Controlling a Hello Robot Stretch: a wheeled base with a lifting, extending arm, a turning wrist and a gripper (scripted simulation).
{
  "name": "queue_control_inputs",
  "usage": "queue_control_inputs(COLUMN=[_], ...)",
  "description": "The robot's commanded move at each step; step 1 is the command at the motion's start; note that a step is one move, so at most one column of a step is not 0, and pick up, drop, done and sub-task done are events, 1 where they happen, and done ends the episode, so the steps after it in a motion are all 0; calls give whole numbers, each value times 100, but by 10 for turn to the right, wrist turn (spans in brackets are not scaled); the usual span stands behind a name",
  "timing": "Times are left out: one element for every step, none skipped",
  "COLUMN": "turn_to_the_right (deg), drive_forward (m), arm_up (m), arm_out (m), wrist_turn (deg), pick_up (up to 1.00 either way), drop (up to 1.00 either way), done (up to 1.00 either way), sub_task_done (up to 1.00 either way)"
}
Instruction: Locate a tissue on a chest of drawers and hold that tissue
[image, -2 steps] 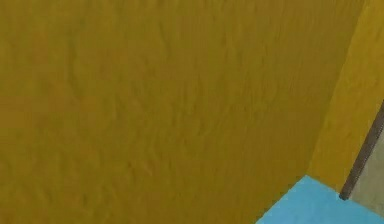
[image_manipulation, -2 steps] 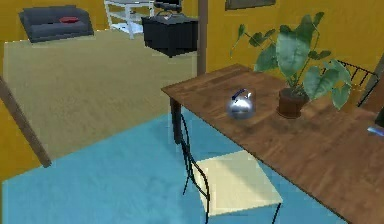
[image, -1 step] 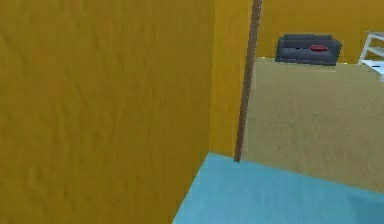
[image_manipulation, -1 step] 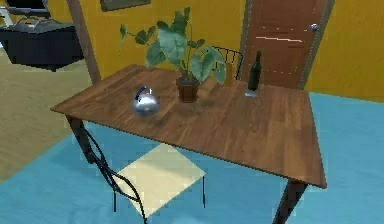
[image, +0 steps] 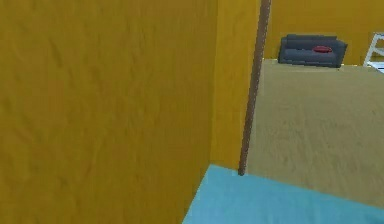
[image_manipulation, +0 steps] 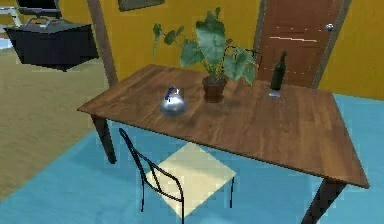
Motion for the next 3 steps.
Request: queue_control_inputs(turn_to_the_right=[270, 0, 30], drive_forward=[0, 100, 0], arm_up=[0, 0, 0], arm_out=[0, 0, 0], wrist_turn=[0, 0, 0], pick_up=[0, 0, 0], drop=[0, 0, 0], done=[0, 0, 0], sub_task_done=[0, 0, 0])
